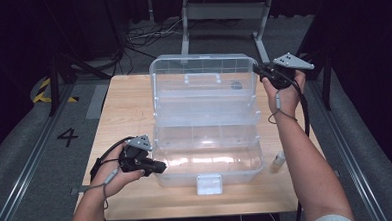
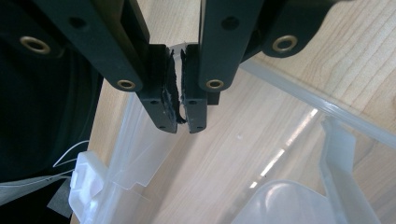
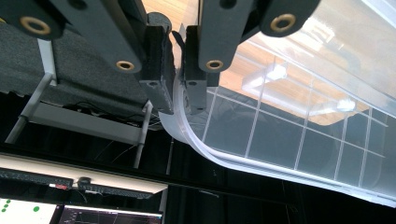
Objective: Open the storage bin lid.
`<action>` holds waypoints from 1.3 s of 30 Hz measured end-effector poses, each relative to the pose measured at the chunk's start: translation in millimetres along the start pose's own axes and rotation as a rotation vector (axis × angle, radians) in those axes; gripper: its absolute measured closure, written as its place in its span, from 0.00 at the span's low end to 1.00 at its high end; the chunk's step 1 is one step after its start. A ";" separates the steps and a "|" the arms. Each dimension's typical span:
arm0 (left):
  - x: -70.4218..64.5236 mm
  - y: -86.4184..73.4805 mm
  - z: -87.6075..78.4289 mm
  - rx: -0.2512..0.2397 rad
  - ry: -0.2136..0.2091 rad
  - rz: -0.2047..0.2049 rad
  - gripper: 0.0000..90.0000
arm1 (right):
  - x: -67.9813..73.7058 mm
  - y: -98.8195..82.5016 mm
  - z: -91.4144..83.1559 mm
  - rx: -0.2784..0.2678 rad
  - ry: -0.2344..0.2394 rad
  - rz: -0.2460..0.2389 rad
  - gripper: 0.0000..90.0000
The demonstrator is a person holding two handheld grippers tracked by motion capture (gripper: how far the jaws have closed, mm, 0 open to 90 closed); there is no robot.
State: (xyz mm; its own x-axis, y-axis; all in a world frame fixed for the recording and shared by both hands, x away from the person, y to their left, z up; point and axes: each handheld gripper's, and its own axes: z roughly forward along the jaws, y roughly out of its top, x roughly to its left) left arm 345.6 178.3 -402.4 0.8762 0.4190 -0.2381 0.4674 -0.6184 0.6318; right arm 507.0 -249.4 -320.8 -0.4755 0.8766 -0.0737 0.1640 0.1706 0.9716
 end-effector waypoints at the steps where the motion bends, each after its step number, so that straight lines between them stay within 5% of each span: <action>1: 0.1 0.2 -0.1 0.005 0.001 0.001 0.94 | -0.5 -0.5 1.1 -0.001 0.001 0.003 0.93; 39: 1.4 -0.2 0.9 -0.003 -0.010 -0.002 0.92 | -21.1 -11.0 36.7 0.046 0.052 0.072 0.92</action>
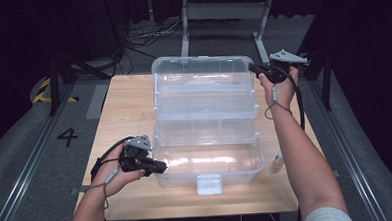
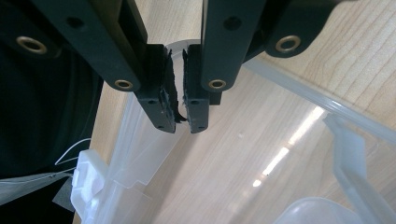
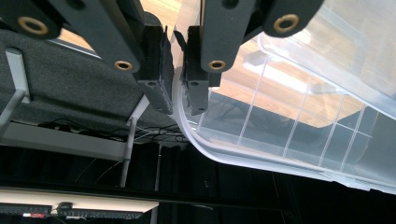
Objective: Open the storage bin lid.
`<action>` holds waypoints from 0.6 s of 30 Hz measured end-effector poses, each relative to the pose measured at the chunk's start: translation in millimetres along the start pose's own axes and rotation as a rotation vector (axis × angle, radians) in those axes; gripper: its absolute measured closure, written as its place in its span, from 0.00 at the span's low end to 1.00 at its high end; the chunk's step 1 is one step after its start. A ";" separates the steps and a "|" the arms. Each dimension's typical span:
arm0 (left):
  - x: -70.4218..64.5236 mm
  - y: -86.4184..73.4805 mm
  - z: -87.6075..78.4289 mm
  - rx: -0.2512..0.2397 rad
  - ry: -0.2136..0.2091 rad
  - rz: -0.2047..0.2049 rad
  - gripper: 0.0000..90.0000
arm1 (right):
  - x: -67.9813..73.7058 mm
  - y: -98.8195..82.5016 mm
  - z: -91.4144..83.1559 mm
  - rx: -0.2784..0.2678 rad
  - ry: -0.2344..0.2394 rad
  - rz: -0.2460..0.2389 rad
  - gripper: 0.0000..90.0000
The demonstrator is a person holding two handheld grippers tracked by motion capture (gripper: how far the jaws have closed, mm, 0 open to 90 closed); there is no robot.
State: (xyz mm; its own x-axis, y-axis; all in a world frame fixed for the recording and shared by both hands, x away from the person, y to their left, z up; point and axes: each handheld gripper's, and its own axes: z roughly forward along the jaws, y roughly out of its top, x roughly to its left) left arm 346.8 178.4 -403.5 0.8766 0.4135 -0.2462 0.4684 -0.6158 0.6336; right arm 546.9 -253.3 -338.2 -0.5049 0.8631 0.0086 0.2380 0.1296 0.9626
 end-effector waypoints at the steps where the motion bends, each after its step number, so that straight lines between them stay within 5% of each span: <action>1: -0.1 0.0 0.1 0.000 0.001 0.000 0.92 | -0.3 0.0 0.9 0.003 0.002 0.000 0.92; 18: 0.8 -0.1 0.1 0.000 -0.004 0.005 0.92 | -8.2 -5.9 18.1 0.042 0.003 0.036 0.91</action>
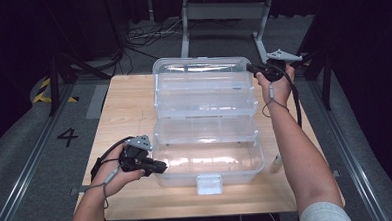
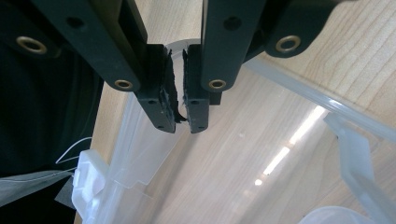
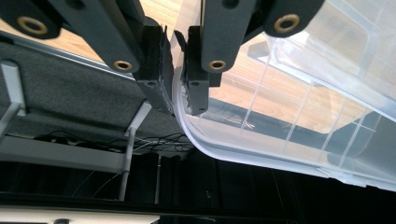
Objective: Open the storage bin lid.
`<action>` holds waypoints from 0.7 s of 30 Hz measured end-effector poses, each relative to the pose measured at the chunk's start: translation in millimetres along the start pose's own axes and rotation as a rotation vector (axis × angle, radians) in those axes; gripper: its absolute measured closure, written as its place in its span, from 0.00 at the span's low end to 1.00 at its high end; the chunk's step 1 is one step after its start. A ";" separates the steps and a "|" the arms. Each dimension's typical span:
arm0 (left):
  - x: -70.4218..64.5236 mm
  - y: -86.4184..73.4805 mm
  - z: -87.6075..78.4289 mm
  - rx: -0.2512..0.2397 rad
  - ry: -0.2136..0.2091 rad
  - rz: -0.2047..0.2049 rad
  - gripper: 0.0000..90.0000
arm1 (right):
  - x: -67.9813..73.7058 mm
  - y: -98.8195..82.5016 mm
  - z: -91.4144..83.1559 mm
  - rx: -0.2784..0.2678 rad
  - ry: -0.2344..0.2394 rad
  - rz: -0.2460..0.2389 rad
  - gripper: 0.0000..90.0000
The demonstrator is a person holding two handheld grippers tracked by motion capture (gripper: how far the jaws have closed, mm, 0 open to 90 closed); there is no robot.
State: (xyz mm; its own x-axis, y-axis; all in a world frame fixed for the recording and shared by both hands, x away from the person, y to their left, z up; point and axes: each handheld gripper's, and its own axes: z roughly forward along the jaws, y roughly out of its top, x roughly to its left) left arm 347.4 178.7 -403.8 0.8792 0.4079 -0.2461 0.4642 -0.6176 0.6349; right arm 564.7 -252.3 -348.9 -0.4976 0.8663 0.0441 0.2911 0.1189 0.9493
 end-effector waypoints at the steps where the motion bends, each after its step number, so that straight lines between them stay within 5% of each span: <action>1: -0.1 0.0 0.1 -0.001 0.000 -0.001 0.92 | -0.7 -0.4 1.0 0.002 0.002 0.003 0.91; 21: 0.3 -0.1 0.4 -0.001 -0.005 0.000 0.92 | -6.8 -8.5 18.7 0.046 -0.009 0.014 0.91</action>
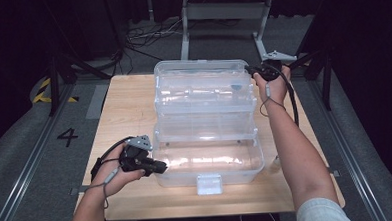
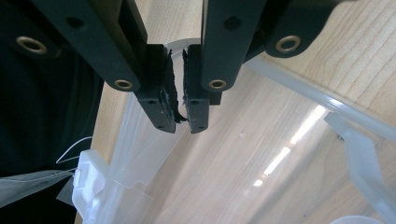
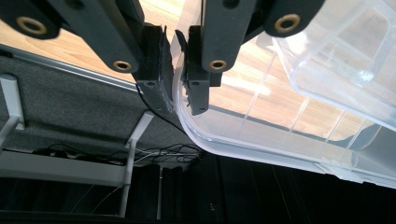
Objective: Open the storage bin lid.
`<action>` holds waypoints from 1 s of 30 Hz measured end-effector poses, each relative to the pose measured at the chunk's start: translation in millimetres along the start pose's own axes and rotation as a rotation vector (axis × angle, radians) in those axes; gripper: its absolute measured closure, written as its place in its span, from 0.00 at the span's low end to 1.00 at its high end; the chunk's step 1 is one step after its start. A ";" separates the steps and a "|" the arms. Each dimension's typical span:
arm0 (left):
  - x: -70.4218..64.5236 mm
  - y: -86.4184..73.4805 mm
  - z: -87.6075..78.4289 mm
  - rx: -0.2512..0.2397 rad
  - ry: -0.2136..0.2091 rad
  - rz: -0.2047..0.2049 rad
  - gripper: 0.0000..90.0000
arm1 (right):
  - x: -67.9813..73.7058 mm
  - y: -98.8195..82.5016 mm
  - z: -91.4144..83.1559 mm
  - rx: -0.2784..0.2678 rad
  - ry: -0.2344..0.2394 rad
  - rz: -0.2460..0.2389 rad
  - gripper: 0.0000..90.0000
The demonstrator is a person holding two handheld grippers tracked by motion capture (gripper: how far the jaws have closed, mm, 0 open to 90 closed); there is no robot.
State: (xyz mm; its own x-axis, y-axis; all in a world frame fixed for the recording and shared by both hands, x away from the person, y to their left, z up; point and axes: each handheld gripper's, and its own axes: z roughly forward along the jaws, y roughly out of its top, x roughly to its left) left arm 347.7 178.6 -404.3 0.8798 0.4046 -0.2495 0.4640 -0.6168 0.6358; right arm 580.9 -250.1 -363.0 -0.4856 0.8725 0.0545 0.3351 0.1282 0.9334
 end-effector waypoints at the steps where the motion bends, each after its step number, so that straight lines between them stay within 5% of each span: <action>1: 0.0 0.0 0.0 0.000 0.000 0.000 0.92 | -0.4 -0.5 1.1 0.003 -0.002 0.003 0.91; 16: 0.1 -0.1 -0.1 0.000 0.000 0.002 0.92 | -4.2 -7.3 13.3 0.038 -0.008 0.018 0.91; 17: 0.0 0.0 -0.2 0.002 0.001 0.003 0.92 | -6.0 -7.4 12.9 0.027 -0.022 0.008 1.00; 19: -0.4 0.2 0.4 0.001 0.004 -0.001 0.91 | -10.2 -5.4 10.5 0.008 0.040 0.055 1.00; 22: -0.3 0.9 1.4 0.008 0.005 0.003 0.91 | -8.3 -3.6 10.9 0.041 0.023 0.009 1.00; 30: -1.6 2.1 0.2 0.002 0.022 0.000 0.87 | -8.0 -2.7 5.7 0.027 0.014 0.007 1.00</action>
State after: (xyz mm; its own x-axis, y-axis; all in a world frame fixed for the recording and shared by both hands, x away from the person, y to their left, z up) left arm 347.3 176.5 -402.7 0.8774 0.4194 -0.2328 0.4639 -0.6185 0.6342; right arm 588.5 -254.7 -368.0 -0.4948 0.8665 0.0662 0.3603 0.1352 0.9230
